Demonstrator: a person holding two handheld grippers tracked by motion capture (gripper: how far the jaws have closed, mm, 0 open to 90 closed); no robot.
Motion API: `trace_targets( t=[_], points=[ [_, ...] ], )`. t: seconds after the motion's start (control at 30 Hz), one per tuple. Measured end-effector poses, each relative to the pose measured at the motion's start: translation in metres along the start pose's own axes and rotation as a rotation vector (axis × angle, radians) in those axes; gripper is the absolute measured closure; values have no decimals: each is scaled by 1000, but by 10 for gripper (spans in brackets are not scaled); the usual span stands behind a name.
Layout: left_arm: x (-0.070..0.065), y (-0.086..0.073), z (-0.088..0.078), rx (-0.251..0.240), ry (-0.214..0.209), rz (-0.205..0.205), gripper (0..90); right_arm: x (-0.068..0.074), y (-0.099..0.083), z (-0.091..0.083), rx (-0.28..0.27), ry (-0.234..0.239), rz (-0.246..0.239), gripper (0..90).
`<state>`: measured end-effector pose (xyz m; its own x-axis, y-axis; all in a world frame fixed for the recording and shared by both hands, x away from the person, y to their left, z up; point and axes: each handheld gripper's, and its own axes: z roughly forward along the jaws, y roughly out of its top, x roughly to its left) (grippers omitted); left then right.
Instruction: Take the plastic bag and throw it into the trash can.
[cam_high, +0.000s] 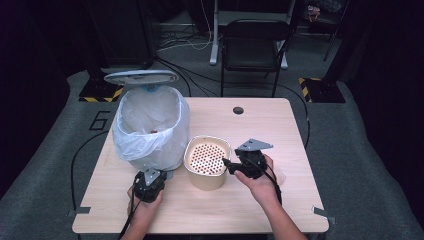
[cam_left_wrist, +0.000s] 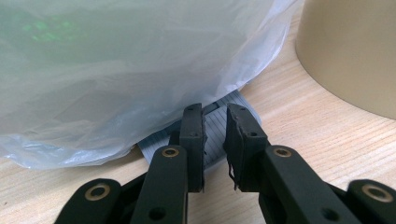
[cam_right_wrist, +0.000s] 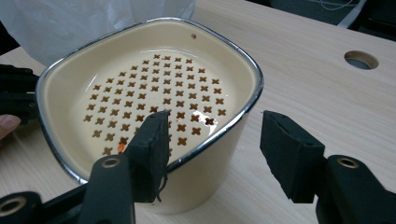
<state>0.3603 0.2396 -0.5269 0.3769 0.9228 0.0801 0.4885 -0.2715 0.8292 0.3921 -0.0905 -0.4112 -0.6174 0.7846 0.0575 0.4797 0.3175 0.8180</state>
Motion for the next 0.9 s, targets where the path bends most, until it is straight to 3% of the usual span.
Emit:
trace_targets(
  t=[0.2, 0.3, 0.4, 0.63, 0.9],
  points=[
    [0, 0, 0, 0, -2, -3, 768, 3, 3, 12, 30, 3, 4, 406],
    [0, 0, 0, 0, -2, -4, 768, 3, 1, 18, 62, -32, 1, 438],
    [0, 0, 0, 0, 0, 0, 769, 1, 1, 20, 68, -8, 29, 444],
    [0, 0, 0, 1, 0, 0, 768, -1, 1, 17, 82, -32, -5, 515],
    [0, 0, 0, 0, 1, -1, 768, -4, -8, 7, 73, -41, 3, 533]
  ],
)
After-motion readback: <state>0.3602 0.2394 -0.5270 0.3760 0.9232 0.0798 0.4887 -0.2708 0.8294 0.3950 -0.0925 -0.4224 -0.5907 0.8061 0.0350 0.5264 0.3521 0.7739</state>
